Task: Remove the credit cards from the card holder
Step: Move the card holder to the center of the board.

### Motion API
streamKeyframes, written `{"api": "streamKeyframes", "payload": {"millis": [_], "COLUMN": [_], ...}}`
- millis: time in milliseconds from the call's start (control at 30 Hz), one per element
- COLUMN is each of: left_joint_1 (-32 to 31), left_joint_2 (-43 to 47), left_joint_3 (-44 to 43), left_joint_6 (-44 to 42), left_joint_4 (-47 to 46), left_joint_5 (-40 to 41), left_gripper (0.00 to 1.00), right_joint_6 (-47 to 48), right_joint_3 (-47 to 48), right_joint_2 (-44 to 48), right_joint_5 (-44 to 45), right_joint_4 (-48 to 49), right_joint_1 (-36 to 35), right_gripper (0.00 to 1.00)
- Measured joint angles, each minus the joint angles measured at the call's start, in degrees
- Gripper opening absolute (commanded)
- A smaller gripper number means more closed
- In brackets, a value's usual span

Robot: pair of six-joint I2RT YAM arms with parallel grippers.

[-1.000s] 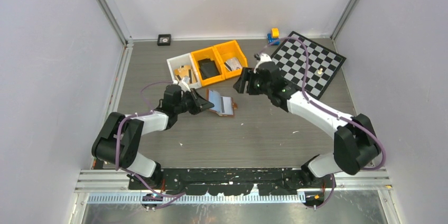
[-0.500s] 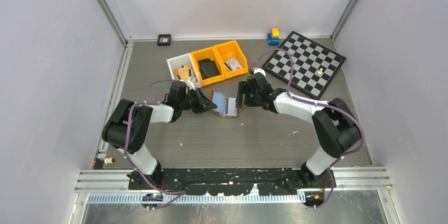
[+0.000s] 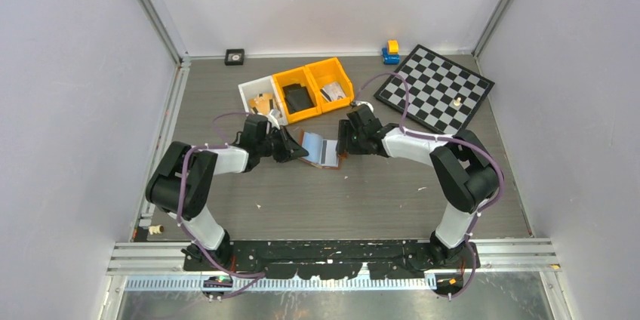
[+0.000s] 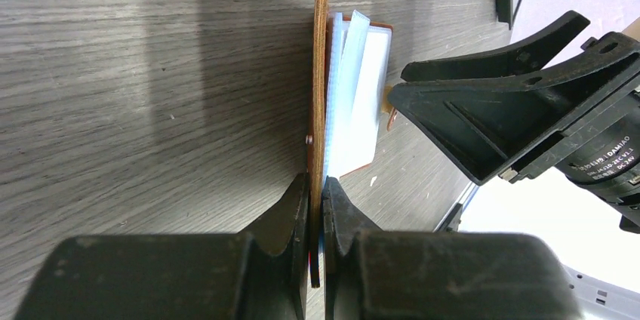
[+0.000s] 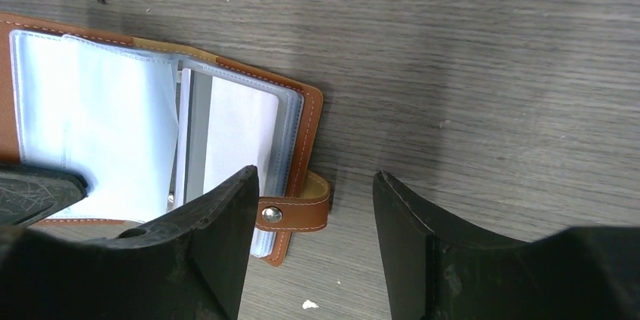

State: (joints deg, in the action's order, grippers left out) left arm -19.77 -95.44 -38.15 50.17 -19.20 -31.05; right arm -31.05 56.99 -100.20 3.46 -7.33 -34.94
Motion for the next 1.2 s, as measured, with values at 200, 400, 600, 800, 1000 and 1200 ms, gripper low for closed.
{"api": "streamKeyframes", "payload": {"millis": [200,400,600,800,1000,1200], "left_joint_1": [-0.09,-0.13,-0.13,-0.13,-0.17,-0.50], "left_joint_2": [0.83,3.91,7.69,12.31,19.47,22.56], "left_joint_3": [-0.15,-0.17,0.31,0.96,3.41,4.46], "left_joint_6": [-1.22,-2.93,-3.34,-4.44,-5.75,-6.05], "left_joint_4": [2.19,6.29,7.17,7.67,8.85,8.72], "left_joint_5": [1.77,5.29,7.41,9.53,12.96,14.19], "left_gripper": [0.08,0.38,0.48,0.50,0.50,0.55], "right_joint_6": [-1.25,-2.49,-2.78,-3.17,-2.51,-2.32], "right_joint_3": [0.11,0.57,0.66,0.66,-0.11,-1.07], "right_joint_2": [-0.46,-0.46,-0.46,-0.42,2.25,5.01], "right_joint_5": [-2.56,-5.07,-5.51,-5.46,-3.74,-3.72], "right_joint_4": [0.13,0.42,0.39,0.39,0.50,1.42], "right_joint_1": [0.00,0.00,0.00,0.00,0.00,-0.48], "right_gripper": [0.27,0.01,0.03,0.57,0.83,0.85]}}
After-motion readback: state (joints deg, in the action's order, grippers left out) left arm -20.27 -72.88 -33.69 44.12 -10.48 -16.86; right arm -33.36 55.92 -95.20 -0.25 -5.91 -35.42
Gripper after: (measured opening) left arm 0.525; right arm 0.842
